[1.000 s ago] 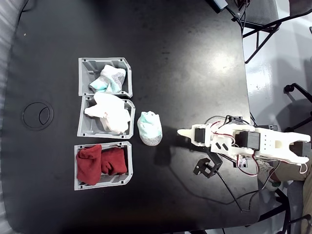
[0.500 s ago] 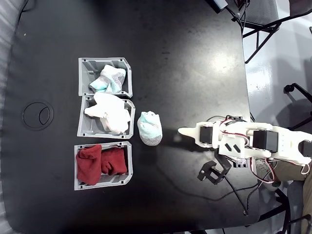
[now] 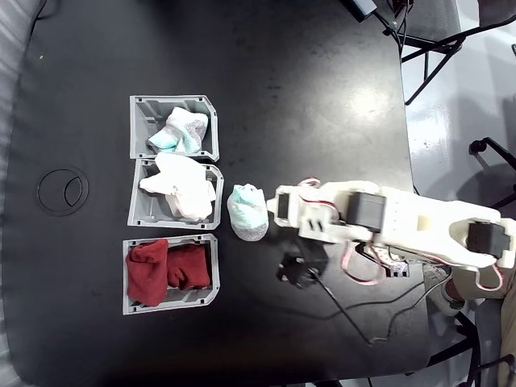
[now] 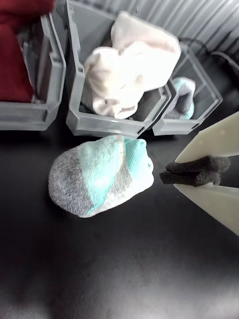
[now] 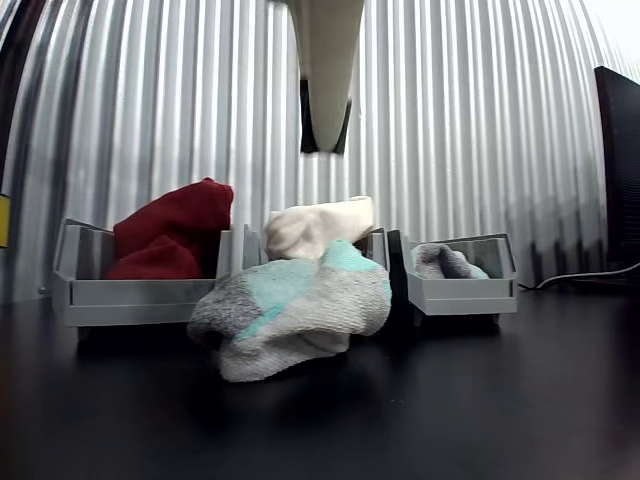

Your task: Put the sock in the container

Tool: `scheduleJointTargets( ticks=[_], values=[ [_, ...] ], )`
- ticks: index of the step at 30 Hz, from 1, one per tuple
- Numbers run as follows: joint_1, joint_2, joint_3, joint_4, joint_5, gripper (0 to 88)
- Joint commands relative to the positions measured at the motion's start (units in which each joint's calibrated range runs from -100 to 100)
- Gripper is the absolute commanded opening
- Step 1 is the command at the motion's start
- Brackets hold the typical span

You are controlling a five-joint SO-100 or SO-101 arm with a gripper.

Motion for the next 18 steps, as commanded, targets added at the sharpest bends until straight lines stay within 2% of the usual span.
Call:
scheduleJointTargets(
  ticks=[1, 18],
  values=[
    [0.9, 6.5, -7.0, 0.5, 0.1, 1.8],
    [0.1, 22.1, -15.8, 0.4, 0.1, 3.3]
  ],
)
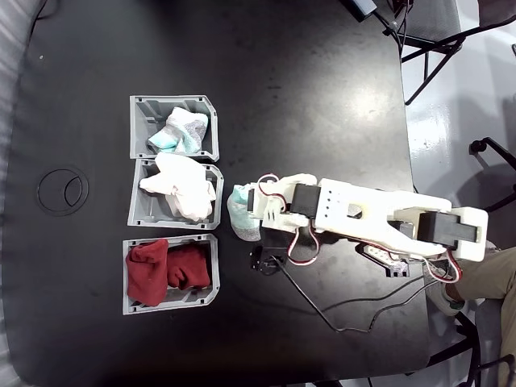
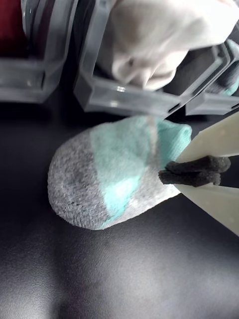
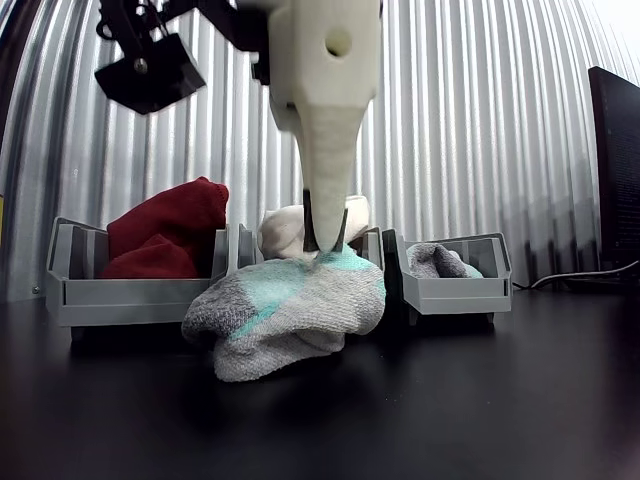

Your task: Put the sock in the container

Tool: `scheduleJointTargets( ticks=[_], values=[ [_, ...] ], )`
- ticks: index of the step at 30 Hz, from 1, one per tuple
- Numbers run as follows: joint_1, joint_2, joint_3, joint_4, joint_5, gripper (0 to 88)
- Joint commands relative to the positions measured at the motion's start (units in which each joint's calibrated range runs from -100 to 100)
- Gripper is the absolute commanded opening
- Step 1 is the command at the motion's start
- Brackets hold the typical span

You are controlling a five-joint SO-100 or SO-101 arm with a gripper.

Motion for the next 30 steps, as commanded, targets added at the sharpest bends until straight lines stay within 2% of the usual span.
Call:
scheduleJointTargets(
  ticks=[1, 10, 14, 21, 30],
  values=[
    [-0.5, 0.2, -2.9, 0.4, -0.1, 5.3],
    [-1.3, -3.2, -2.9, 7.1, 0.1, 31.6],
    [-1.6, -4.8, -2.9, 10.1, 0.2, 38.8],
    [-1.6, -5.1, -2.9, 9.9, 0.2, 39.9],
    [-2.6, 3.1, -7.6, 8.2, 0.2, 39.4]
  ],
)
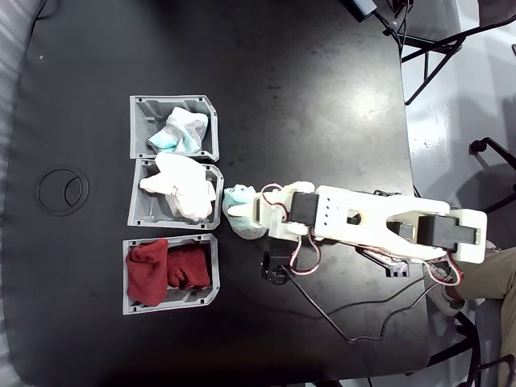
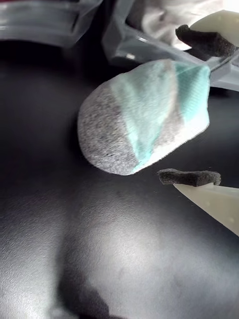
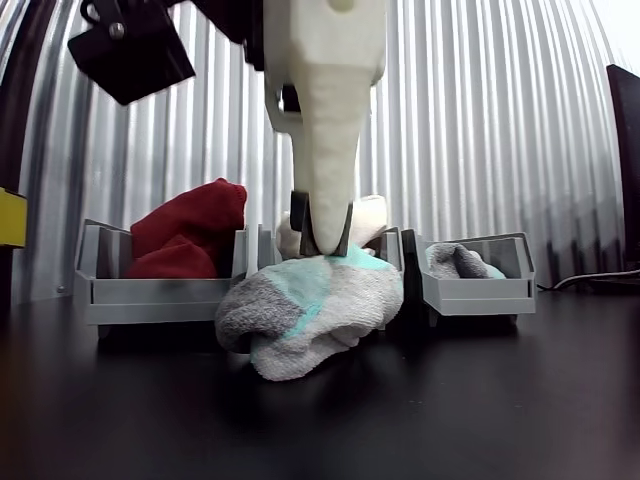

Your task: Put the sock in the container

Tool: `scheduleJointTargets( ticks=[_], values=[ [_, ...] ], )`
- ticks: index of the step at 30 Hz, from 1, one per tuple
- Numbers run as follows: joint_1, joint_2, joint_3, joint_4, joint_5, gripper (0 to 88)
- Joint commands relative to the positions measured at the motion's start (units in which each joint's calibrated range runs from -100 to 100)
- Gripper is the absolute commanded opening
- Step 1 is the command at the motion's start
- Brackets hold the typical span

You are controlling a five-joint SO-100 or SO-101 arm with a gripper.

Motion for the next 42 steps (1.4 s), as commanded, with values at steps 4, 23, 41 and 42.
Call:
scheduleJointTargets(
  ticks=[4, 23, 41, 42],
  values=[
    [0.4, 6.9, -11.4, -1.0, 0.2, 39.3],
    [1.0, 14.6, -12.0, 3.2, -0.1, 35.1],
    [3.4, 9.8, -13.0, 3.2, -0.3, 1.3],
    [3.8, 8.3, -13.0, 3.2, -0.3, 1.3]
  ],
)
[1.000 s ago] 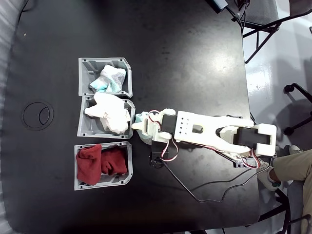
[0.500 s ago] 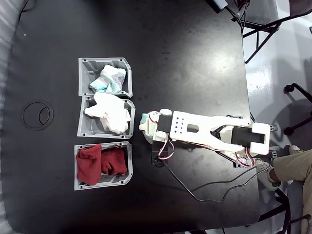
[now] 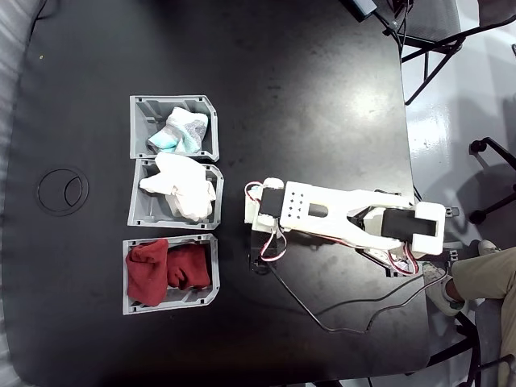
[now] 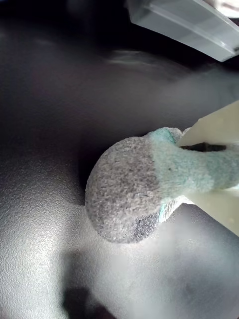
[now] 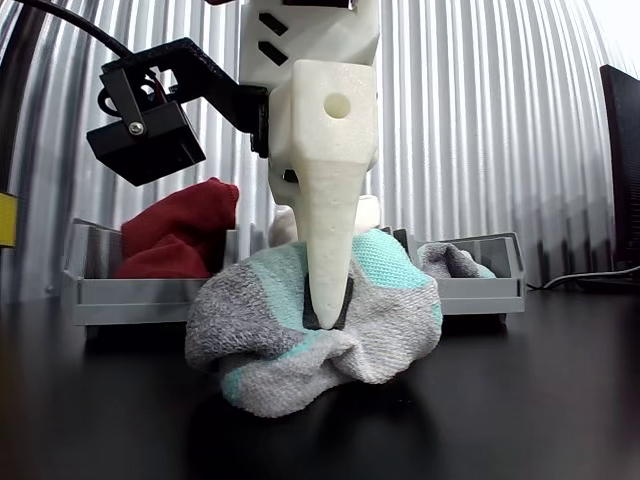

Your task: Put the sock in the container

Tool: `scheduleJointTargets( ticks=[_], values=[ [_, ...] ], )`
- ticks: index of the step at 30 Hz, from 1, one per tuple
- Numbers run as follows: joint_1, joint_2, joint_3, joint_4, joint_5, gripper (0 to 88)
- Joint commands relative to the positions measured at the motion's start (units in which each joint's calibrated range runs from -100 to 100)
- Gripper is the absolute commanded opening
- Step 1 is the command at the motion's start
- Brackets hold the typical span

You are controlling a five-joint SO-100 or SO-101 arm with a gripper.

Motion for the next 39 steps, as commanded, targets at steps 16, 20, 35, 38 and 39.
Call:
scheduleJointTargets(
  ticks=[16, 20, 35, 38, 39],
  values=[
    [16.2, -13.2, -32.9, 0.0, -0.3, 1.3],
    [17.6, -4.5, -46.1, 0.0, -0.3, 1.3],
    [16.2, 26.1, -90.5, -5.5, -0.3, 1.3],
    [16.2, 29.2, -93.7, -9.7, -0.3, 1.3],
    [16.3, 29.8, -94.0, -11.1, -0.2, 1.3]
  ],
)
